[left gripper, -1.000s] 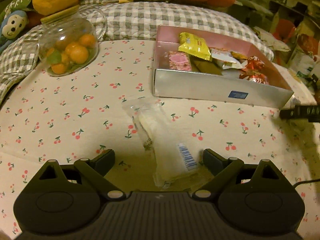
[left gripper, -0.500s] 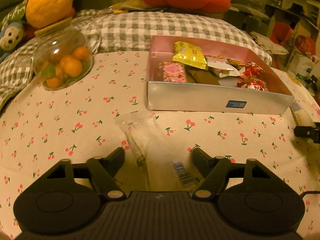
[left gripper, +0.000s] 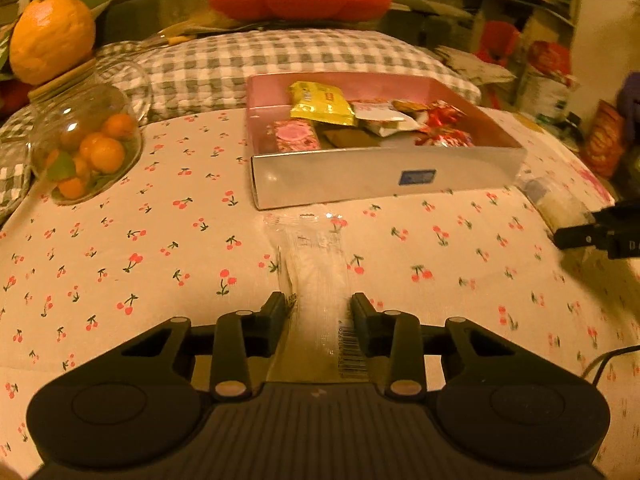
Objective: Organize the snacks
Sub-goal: 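Grasp a clear bag of white food with the left tool while the right tool grasps the other, then lift both clear bags and carry them toward the pink box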
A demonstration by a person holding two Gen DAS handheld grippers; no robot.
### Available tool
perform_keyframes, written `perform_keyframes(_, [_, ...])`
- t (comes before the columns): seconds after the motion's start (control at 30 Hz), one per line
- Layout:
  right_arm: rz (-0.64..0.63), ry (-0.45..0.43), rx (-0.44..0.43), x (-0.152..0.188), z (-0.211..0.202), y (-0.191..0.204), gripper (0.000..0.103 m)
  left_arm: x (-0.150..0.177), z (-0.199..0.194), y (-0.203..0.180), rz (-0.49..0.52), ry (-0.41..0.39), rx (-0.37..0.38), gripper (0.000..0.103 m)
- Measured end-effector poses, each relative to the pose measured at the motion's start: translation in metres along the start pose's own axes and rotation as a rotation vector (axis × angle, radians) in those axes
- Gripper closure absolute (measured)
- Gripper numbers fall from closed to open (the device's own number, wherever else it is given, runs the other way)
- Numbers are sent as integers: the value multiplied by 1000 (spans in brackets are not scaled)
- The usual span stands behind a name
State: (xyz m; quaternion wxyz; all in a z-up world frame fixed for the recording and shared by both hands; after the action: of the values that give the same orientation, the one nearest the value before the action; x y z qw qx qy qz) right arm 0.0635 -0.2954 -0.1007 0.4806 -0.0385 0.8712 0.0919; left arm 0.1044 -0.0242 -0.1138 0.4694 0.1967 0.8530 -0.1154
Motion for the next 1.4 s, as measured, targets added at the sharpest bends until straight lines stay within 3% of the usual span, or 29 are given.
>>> perform_keyframes(0.13, [22, 12, -5, 2, -5, -3, 70, 3, -4, 3, 4, -2, 13, 64])
perform_keyframes(0.2, [22, 22, -5, 2, -6, -3, 70, 4, -4, 4, -8, 4, 11, 52])
perform_keyframes(0.27, [21, 29, -1, 2, -7, -3, 65, 4, -3, 4, -13, 10, 2, 37])
perform_keyframes(0.4, [48, 30, 3, -1, -4, -2, 45, 4, 0, 2, -12, 21, -7, 36])
perform_keyframes(0.63, [40, 26, 71, -5, 11, -2, 42, 0, 5, 1, -33, 43, -30, 41])
perform_keyframes(0.77, [18, 9, 130, -7, 16, -9, 44, -2, 6, 2, -25, 46, -38, 57])
perform_keyframes(0.83, [19, 3, 139, -8, 16, -12, 62, -3, 6, 3, -29, 46, -42, 66])
perform_keyframes(0.93, [10, 1, 136, -9, 14, -12, 79, -4, 6, 4, -30, 49, -45, 71])
perform_keyframes(1.07, [42, 10, 142, -9, 12, -11, 81, -8, 5, 2, -27, 65, -26, 75])
perform_keyframes(1.4, [141, 36, 148, -12, -1, -13, 83, -13, -7, -4, -129, 92, 35, 82])
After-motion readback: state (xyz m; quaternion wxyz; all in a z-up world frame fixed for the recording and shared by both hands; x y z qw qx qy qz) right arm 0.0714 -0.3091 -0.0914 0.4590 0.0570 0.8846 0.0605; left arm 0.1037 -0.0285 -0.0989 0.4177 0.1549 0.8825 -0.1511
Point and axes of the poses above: each gripper's, at about its wrist camera, not at the fingertips, and z roughly the way its jaws point, y to its left, x to its underside, the point moved 9 cm from there along z, roughly the way its jaws point, and after that the axes turned 15 degrees about -y, right-handed, at the moved point
